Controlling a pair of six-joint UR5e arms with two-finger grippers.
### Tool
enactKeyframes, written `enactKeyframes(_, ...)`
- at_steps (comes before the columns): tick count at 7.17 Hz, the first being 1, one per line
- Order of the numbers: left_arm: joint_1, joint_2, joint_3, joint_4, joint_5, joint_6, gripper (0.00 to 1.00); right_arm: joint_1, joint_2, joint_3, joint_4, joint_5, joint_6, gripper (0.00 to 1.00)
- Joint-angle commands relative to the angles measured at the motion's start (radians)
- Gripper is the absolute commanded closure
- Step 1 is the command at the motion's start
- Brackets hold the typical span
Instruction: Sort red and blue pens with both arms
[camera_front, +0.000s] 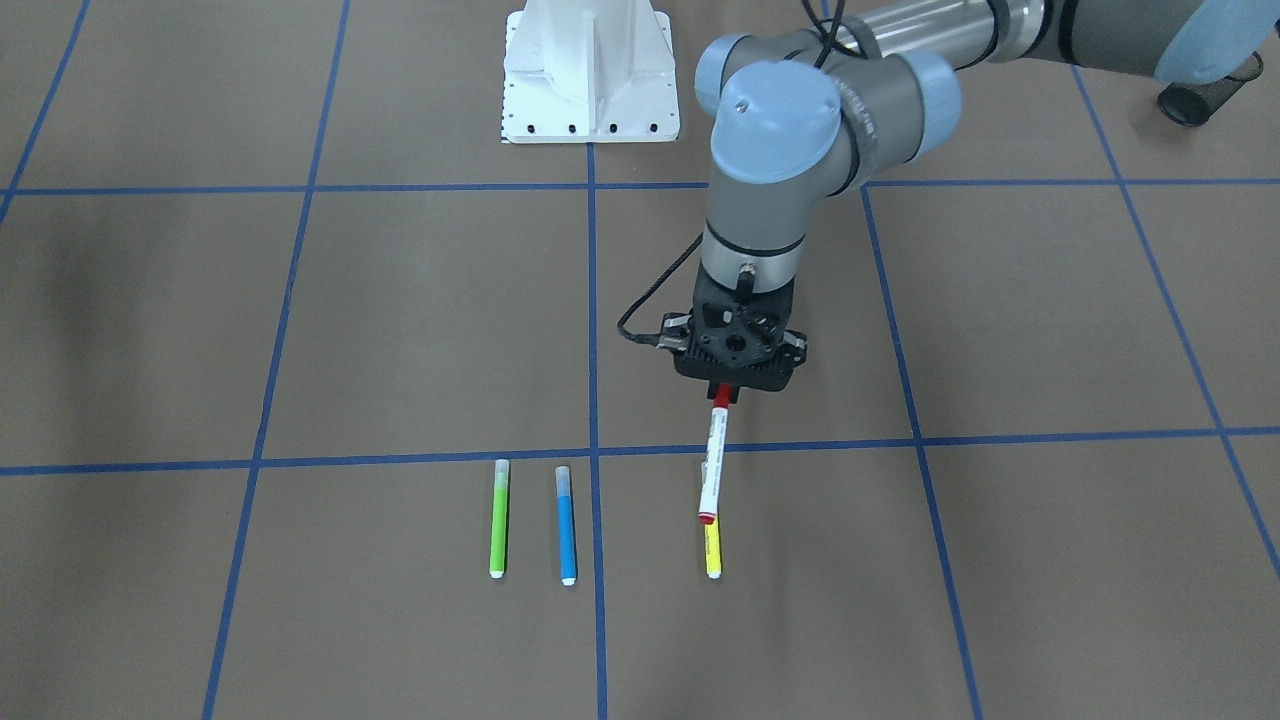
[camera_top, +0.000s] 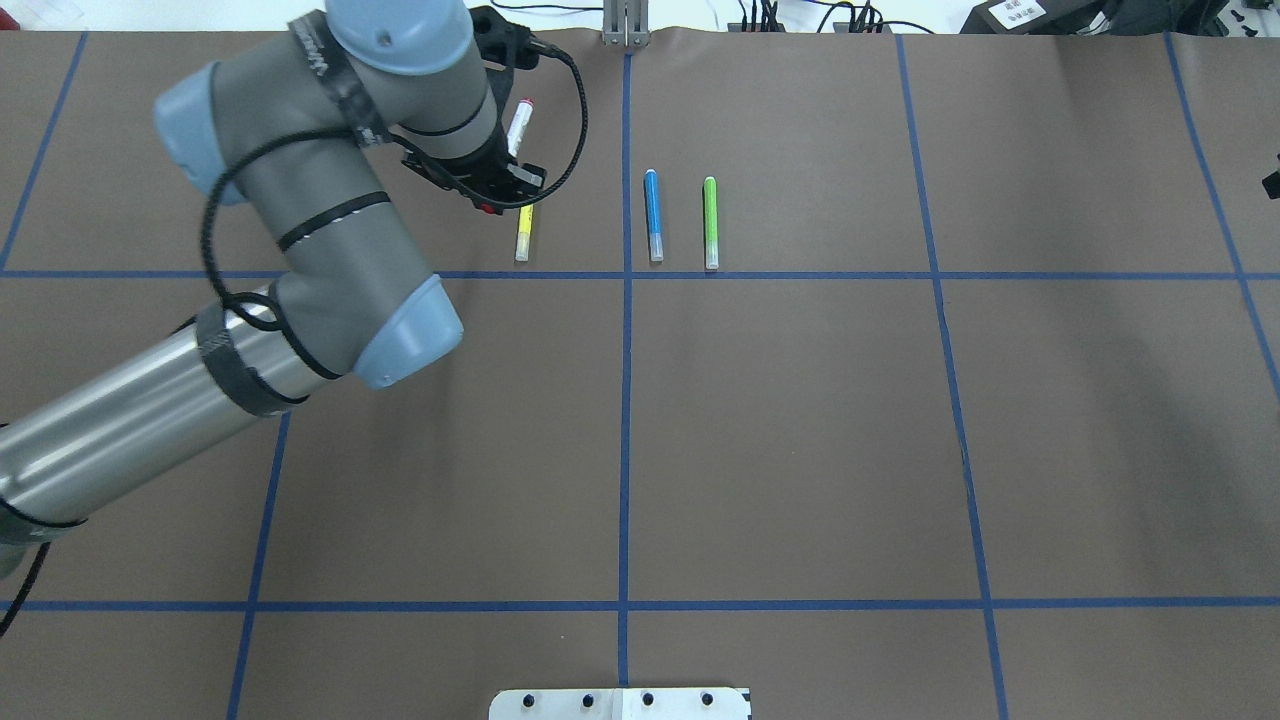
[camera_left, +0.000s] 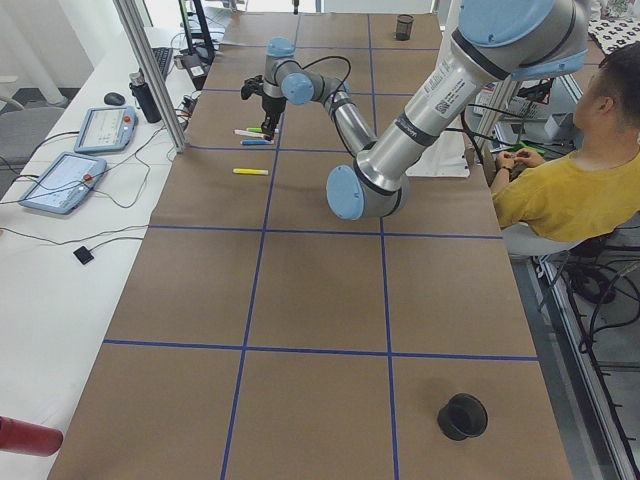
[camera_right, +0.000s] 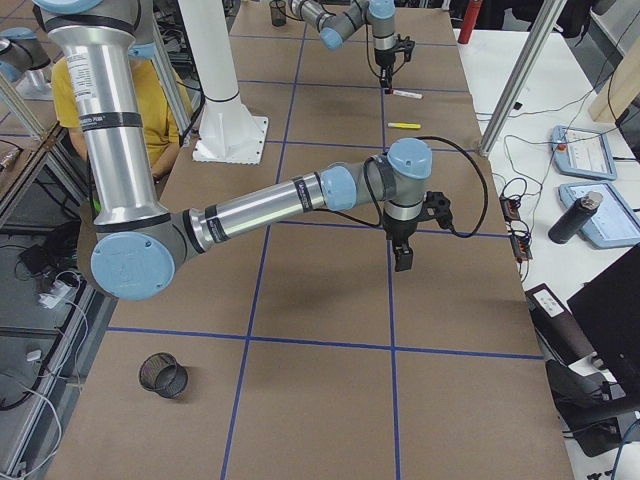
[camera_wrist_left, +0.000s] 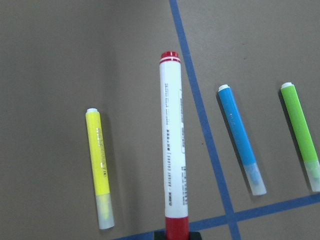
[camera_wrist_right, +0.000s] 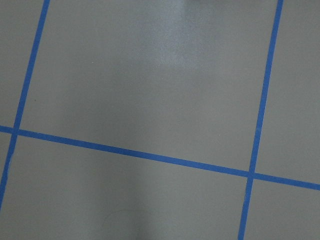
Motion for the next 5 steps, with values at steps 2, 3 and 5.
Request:
enactKeyframes(2, -0.166, 0.206, -0.376, 0.349, 0.006, 0.413, 1.00, 0.000, -0.003, 0.002, 0.000, 0.000, 0.000, 0.00)
enactKeyframes(3, -0.229, 0.302, -0.430, 0.353, 0.004, 0.556, 1.00, 0.000, -0.003, 0.002, 0.000, 0.000, 0.000, 0.00)
enactKeyframes(5, -0.381, 0.429, -0.473, 0.354, 0.007, 0.835, 1.00, 0.000, -0.003, 0.002, 0.000, 0.000, 0.000, 0.00)
